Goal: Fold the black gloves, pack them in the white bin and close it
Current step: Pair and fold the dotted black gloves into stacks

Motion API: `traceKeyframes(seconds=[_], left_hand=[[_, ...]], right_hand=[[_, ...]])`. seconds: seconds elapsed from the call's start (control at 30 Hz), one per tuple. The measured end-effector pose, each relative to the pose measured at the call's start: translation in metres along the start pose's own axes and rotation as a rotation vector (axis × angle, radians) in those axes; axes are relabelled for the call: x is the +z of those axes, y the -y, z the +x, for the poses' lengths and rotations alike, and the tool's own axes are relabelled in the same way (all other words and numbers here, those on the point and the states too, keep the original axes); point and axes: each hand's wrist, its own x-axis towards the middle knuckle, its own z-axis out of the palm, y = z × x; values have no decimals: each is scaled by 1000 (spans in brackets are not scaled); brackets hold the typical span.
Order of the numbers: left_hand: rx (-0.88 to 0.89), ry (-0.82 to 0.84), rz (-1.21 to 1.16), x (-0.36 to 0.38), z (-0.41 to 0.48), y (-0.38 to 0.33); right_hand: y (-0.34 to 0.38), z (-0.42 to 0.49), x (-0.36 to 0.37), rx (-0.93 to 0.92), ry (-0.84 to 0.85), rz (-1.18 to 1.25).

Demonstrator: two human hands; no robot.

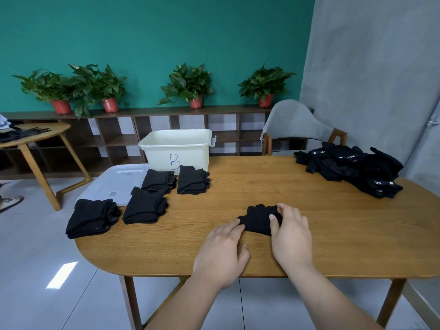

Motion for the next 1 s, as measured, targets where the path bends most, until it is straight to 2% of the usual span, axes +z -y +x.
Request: traceKeyframes(seconds=[0.03,0.17,0.23,0.33,0.43,0.5,0.6,0.67,0.83,1.0], left_hand=[[4,8,13,0,0,0],[14,56,59,3,3,1],[19,76,72,4,5,2],[14,103,81,4,7,3],[21,86,78,4,7,2],[39,48,72,4,7,1],[85,24,74,3,4,0],[94,35,55,2,2,1],[95,78,79,2,6,1],[31,76,104,3,6,1]], right_hand=[[1,-1,0,-34,44,-91],[5,1,4,-73,455,-353],[7,4,6,-53,525,-398],[7,2,5,-47,477,-387],[8,-2,3,-193,353,-368],[7,-1,4,-266,404,-379],[6,4,6,-220,546,-367],[6,3,6,-214,548,-350],[2,-4,3,-197,320,-274],[-5,-4,9,-133,247,-269]])
